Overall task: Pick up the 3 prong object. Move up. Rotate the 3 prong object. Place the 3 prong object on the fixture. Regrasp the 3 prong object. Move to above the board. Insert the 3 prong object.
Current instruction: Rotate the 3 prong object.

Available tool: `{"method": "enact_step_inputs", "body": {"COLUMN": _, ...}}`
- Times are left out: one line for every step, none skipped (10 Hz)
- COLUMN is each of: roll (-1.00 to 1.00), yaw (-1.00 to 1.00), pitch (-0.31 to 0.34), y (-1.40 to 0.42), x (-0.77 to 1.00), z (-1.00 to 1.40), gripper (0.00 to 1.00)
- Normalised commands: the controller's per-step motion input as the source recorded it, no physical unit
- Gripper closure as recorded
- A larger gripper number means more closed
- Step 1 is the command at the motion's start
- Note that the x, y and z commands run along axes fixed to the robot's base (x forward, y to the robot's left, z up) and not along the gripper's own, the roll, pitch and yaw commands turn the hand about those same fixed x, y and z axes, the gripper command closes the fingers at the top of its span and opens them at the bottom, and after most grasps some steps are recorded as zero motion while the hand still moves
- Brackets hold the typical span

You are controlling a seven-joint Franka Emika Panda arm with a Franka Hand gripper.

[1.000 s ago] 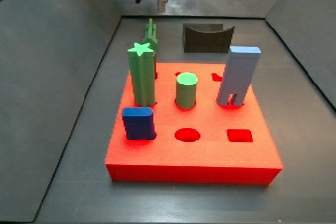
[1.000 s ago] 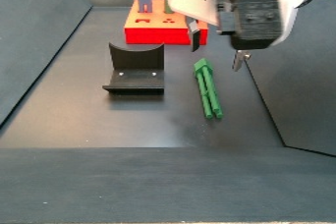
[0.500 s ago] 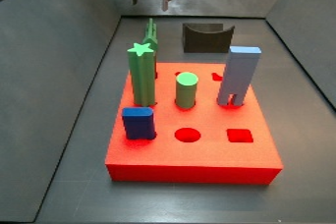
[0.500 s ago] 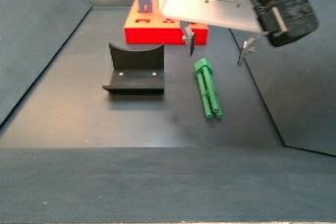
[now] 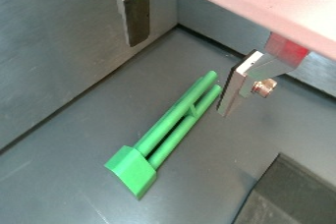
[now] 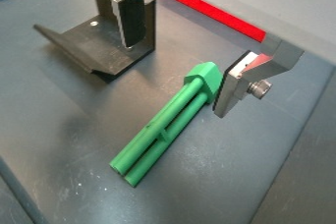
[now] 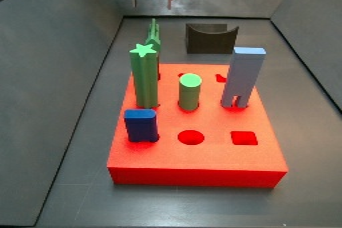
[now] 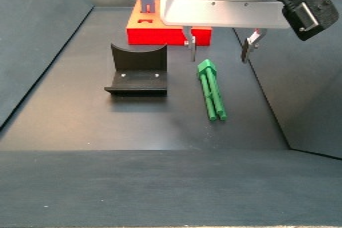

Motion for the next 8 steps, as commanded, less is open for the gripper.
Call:
{"method": "enact_step_inputs", "body": {"roll": -0.02, "yaw": 0.22, "pitch": -0.021, "y": 0.0, "x": 0.03, "z": -0.04, "gripper": 0.0}}
{"method": "enact_step_inputs", "body": {"roll": 0.0, "yaw": 0.0, "pitch": 0.0, "y": 0.0, "x": 0.0, "z": -1.0, "gripper": 0.0}}
{"method": "enact_step_inputs", "body": {"roll": 0.0, "yaw": -0.04, "pitch": -0.006, "y": 0.0, "x": 0.0, "z": -1.0, "gripper": 0.0}}
{"method": "enact_step_inputs", "body": {"roll": -0.01, "yaw": -0.04, "pitch": -0.029, "y": 0.0, "x": 0.02, "z": -1.0, "gripper": 0.0}}
{"method": "enact_step_inputs", "body": {"roll": -0.02, "yaw": -0.03, "pitch": -0.038, "y": 0.0, "x": 0.02, "z": -1.0, "gripper": 0.0}}
{"method": "enact_step_inputs", "body": {"roll": -0.05, "yaw": -0.02, "pitch": -0.044, "y": 0.0, "x": 0.03, "z": -1.0, "gripper": 0.0}}
{"method": "enact_step_inputs", "body": {"roll": -0.07, "yaw": -0.01, "pitch": -0.047, "y": 0.0, "x": 0.04, "z": -1.0, "gripper": 0.0}}
{"method": "enact_step_inputs", "body": {"roll": -0.09, "yaw": 0.0, "pitch": -0.051, "y": 0.01, "x": 0.05, "z": -0.98, "gripper": 0.0}}
